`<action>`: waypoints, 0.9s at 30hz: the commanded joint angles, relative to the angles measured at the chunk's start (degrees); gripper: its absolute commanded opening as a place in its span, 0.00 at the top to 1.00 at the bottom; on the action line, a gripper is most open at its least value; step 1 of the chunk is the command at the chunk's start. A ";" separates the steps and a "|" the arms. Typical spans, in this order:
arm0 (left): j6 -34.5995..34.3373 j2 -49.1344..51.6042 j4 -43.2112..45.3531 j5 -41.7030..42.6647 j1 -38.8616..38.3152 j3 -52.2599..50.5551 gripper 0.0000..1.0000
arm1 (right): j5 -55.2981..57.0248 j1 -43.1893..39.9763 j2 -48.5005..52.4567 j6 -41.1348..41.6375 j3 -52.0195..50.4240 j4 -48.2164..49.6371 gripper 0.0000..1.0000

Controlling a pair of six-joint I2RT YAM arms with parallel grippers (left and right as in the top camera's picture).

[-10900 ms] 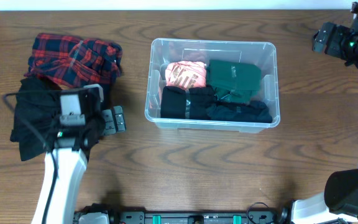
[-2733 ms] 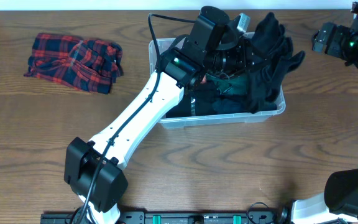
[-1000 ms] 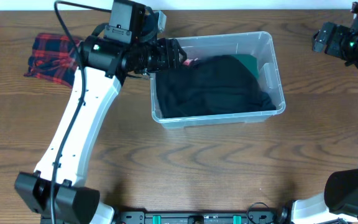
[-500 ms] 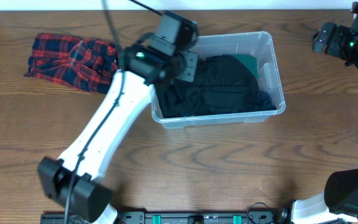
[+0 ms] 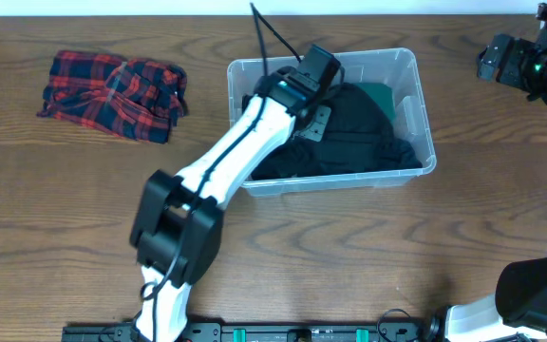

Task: Pack container
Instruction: 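Press the black garment down into the bin with the left gripper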

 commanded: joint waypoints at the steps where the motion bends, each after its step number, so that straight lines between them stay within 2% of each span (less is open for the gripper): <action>1: 0.57 5.84 -0.15 0.35 -0.94 0.17 0.94 | -0.04 -0.17 0.63 0.68 0.70 -0.04 0.01; 8: 0.57 10.05 -0.04 0.31 -1.03 0.17 0.94 | -0.04 -0.17 0.63 0.68 0.70 -0.04 0.01; 17: 0.59 4.61 -3.76 0.28 -0.31 3.43 0.92 | -0.04 -0.17 0.63 0.68 0.70 -0.04 0.01; 19: 0.59 1.33 -4.90 0.28 0.00 4.17 0.84 | -0.04 -0.17 0.63 0.68 0.70 -0.04 0.01; 22: 0.63 -5.07 -5.53 0.28 0.72 4.22 0.61 | -0.04 -0.17 0.63 0.68 0.70 -0.04 0.01; 27: 1.29 -16.37 -5.46 -0.04 2.97 4.22 0.45 | -0.04 -0.17 0.63 0.68 0.70 -0.04 0.01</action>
